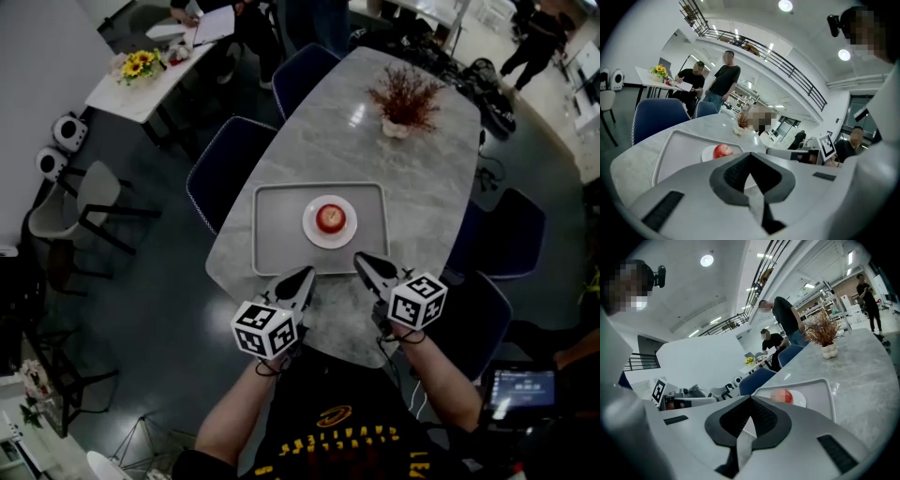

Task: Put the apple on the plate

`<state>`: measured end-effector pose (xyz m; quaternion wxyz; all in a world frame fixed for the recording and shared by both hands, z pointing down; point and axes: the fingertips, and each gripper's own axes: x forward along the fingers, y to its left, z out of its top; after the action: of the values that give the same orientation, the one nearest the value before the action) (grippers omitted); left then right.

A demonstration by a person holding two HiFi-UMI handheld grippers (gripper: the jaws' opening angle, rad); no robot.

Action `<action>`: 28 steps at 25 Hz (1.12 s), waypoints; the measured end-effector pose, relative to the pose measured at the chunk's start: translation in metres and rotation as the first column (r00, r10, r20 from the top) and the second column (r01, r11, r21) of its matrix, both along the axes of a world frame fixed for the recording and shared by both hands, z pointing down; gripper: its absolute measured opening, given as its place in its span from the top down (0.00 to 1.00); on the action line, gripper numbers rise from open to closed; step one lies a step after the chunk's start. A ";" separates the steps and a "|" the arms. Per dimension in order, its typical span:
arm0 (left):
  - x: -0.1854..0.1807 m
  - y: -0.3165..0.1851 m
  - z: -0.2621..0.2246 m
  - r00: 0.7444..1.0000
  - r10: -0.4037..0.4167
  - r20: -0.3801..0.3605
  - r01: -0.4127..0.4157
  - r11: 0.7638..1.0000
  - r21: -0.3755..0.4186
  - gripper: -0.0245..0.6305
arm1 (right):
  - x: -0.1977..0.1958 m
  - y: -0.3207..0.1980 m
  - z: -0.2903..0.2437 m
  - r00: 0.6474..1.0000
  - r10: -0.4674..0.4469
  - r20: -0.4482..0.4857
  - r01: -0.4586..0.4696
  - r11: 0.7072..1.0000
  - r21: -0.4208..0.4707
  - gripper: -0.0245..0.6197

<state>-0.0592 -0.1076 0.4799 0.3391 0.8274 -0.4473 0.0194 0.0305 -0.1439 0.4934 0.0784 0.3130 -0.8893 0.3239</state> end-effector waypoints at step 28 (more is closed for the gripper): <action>0.053 0.082 -0.126 0.993 0.053 0.106 -0.087 0.931 0.355 0.96 | -0.004 0.101 -0.145 0.999 0.032 -0.038 -0.010 0.879 0.476 0.95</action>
<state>-0.0062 -0.0255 0.3540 0.1598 0.8889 -0.4291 -0.0113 0.0269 -0.0431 0.3480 0.0153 0.3395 -0.9362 0.0894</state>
